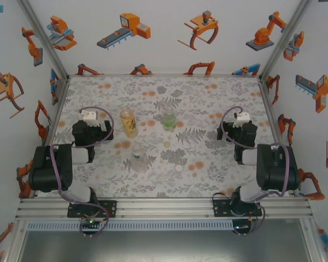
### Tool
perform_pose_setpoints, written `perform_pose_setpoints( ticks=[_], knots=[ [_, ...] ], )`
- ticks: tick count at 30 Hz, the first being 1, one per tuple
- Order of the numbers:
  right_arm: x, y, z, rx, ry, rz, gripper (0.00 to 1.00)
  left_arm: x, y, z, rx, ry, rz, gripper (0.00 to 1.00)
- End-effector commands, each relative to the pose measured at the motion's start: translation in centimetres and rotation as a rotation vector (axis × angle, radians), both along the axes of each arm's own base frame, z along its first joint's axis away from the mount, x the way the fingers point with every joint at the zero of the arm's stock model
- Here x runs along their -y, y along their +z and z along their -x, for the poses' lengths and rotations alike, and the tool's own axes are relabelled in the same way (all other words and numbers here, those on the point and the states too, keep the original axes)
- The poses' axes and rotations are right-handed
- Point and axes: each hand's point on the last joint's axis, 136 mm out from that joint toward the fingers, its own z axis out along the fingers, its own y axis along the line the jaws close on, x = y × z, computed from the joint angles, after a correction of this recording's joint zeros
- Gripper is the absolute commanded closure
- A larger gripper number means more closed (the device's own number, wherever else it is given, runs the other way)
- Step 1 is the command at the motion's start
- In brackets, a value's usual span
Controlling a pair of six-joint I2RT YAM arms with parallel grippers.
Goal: Screw on the bottle caps
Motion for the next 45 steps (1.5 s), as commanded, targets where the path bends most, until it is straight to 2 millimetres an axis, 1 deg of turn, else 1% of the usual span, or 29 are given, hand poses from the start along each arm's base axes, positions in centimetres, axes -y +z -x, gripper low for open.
perform_pose_setpoints(
  ticks=[1,23,26,29,32,38,42,45],
  knots=[
    [-0.2,0.8,-0.4,0.034,0.017,0.007,0.01,0.1,0.7,-0.1,0.034,-0.018,-0.006,0.03],
    [-0.1,0.8,-0.4,0.034,0.016,0.008,0.01,0.0,0.7,-0.1,0.034,-0.017,-0.003,0.03],
    [-0.1,0.8,-0.4,0.035,0.014,0.009,0.01,-0.3,0.7,-0.1,0.031,-0.003,0.000,0.03],
    [0.8,0.8,-0.7,0.027,-0.046,0.004,0.01,-1.4,0.6,-0.5,0.017,0.064,-0.001,0.03],
    [1.7,0.6,-0.9,0.010,-0.102,0.002,0.01,-1.4,0.6,-0.5,0.016,0.066,0.000,0.03],
    [1.8,0.6,-0.8,0.010,-0.103,0.008,0.01,-1.4,0.6,-0.5,0.019,0.064,-0.002,0.03],
    [1.5,1.8,-0.2,0.045,-0.092,0.004,0.01,-1.6,1.1,-0.6,0.009,0.079,-0.005,0.03],
    [1.1,2.6,0.4,0.069,-0.066,0.009,0.01,-2.0,2.1,-0.3,-0.014,0.108,-0.005,0.03]
  ],
)
